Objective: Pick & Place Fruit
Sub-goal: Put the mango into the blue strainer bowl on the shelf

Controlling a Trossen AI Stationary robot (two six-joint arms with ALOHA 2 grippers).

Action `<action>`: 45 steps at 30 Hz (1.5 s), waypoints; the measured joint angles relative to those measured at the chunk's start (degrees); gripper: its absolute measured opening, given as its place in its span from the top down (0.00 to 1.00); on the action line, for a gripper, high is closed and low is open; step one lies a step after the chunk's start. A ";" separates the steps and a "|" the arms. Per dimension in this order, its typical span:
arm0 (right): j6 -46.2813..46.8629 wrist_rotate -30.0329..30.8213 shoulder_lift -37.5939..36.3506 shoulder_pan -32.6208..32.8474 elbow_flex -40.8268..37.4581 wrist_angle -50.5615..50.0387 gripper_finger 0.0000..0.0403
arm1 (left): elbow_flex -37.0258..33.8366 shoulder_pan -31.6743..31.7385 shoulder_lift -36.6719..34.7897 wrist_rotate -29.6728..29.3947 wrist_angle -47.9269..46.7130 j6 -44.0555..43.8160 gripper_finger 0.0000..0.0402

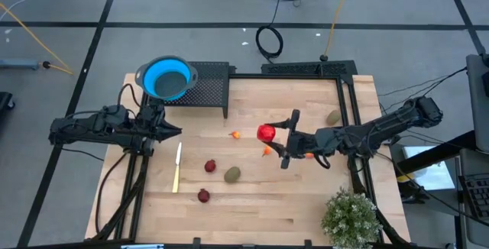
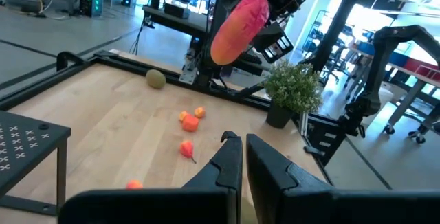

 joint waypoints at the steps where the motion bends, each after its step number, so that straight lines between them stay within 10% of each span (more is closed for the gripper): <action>1: -0.04 -0.01 0.00 0.01 0.00 -0.02 0.43 | 0.00 0.00 0.00 0.00 0.00 0.00 0.95; 10: 2.28 -0.02 0.00 -0.09 -0.02 0.84 0.43 | 0.00 0.00 0.00 0.00 -0.07 0.08 0.95; 20: 41.90 -1.08 0.00 -4.61 -0.02 5.43 0.43 | 0.00 0.00 0.00 -0.02 -0.09 0.01 0.95; 31: 68.90 -21.63 0.02 -11.69 -0.02 5.16 0.43 | 0.00 0.04 0.07 -0.04 -0.11 -0.54 0.95; 45: 63.46 -55.51 0.02 -13.60 -0.02 21.30 0.45 | 0.00 0.02 0.09 -0.02 -0.11 -0.90 0.95</action>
